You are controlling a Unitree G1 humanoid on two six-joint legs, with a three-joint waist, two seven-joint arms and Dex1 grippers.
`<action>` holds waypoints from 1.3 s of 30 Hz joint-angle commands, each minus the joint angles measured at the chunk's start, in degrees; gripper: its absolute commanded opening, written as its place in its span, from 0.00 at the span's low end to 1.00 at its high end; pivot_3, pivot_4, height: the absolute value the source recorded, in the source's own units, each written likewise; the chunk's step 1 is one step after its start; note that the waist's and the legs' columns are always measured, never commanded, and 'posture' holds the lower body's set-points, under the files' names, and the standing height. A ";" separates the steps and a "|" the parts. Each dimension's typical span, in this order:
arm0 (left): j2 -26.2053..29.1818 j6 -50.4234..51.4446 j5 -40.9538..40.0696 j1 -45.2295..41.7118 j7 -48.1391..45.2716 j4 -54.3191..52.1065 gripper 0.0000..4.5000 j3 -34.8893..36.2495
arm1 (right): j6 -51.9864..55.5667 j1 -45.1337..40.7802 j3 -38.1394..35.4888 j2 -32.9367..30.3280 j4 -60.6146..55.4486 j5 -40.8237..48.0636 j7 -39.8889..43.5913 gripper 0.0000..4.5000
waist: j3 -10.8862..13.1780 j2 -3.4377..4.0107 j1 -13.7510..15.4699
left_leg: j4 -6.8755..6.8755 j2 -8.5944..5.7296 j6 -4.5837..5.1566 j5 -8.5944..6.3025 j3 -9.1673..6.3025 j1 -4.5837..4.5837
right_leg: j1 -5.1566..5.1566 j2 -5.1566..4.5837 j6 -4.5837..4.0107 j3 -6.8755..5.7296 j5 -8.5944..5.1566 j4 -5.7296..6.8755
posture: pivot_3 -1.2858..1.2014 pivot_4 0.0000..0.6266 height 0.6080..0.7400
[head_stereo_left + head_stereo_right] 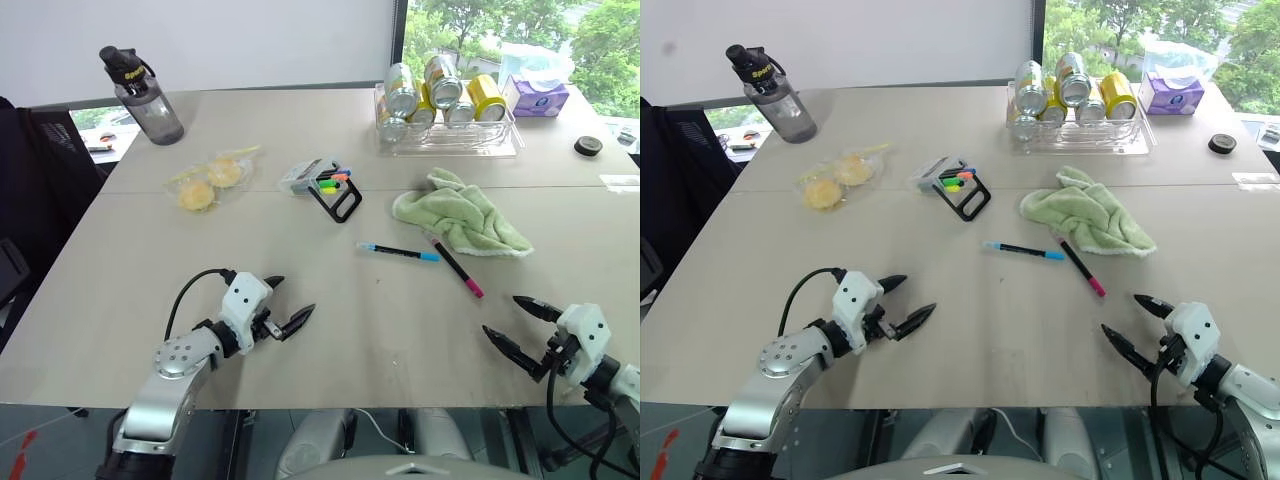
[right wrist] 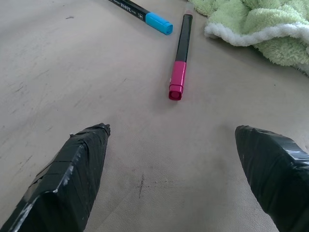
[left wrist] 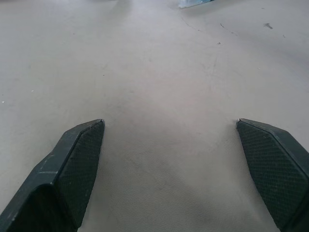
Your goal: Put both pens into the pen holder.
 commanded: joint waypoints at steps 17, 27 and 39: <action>-0.44 -7.56 0.93 -0.91 -2.15 8.63 1.00 0.12 | -0.87 -0.36 -1.36 1.05 -1.09 0.45 -0.66 0.99 | -0.08 0.12 -0.04 | 0.00 0.00 0.00 0.01 0.00 0.02 | 0.00 0.01 0.00 0.00 0.00 0.02 | 0.52 0.24 1.00; 1.90 -3.99 -2.79 -4.48 -4.12 4.57 1.00 2.50 | 1.25 -9.77 -1.91 2.28 -1.13 1.19 -5.93 0.99 | 0.00 0.04 -0.41 | 0.01 0.00 0.00 0.01 -0.01 0.02 | 0.00 0.01 0.00 0.00 0.00 0.03 | 0.52 0.24 1.00; 12.81 12.52 -18.53 -19.13 -15.80 -4.09 1.00 5.55 | 7.73 -46.96 10.44 7.91 21.28 -10.50 -15.99 0.99 | 0.15 -0.18 -2.71 | 0.00 0.00 -0.03 0.04 -0.02 -0.59 | -0.71 0.04 -0.05 -0.04 0.04 0.05 | 0.52 0.24 1.00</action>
